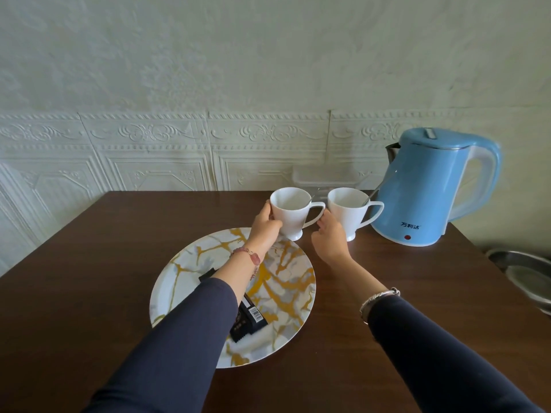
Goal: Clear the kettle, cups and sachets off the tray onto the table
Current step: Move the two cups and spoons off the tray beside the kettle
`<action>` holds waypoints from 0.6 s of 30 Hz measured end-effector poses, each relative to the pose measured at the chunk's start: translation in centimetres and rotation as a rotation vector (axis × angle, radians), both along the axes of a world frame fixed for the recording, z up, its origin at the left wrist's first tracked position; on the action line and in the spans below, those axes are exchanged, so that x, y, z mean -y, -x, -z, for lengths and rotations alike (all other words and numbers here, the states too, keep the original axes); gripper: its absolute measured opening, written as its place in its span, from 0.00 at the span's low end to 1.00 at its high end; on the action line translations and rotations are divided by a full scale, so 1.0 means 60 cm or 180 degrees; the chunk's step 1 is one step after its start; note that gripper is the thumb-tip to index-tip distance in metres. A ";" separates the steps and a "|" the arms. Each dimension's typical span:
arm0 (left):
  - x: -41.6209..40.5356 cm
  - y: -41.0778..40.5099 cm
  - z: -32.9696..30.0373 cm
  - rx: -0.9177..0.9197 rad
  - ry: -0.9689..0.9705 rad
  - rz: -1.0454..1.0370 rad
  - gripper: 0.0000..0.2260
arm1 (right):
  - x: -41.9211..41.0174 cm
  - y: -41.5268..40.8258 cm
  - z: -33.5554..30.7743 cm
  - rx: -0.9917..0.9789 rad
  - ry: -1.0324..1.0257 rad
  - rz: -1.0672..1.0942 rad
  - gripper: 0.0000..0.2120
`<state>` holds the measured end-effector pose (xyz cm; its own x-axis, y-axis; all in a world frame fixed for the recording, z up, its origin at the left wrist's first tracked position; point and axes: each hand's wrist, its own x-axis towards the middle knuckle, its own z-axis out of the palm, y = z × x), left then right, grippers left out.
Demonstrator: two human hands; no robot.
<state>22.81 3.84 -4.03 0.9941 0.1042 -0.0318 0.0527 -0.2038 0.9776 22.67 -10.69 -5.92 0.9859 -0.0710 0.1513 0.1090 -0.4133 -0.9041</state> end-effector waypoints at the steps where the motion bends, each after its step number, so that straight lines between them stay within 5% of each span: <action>1: 0.000 0.004 -0.002 -0.0066 -0.0025 0.0035 0.30 | 0.000 0.004 -0.002 -0.0007 0.0014 -0.0012 0.23; 9: -0.016 0.060 -0.021 -0.0217 -0.0165 0.0043 0.30 | -0.010 0.059 -0.014 -0.0390 0.0312 0.0031 0.07; 14: -0.068 0.125 -0.017 -0.0171 -0.0462 -0.0364 0.24 | -0.017 0.120 -0.016 -0.0725 0.0412 -0.0040 0.23; 18: -0.110 0.191 -0.021 -0.0067 -0.0633 -0.0836 0.19 | -0.027 0.169 -0.018 -0.0686 0.0350 0.0056 0.22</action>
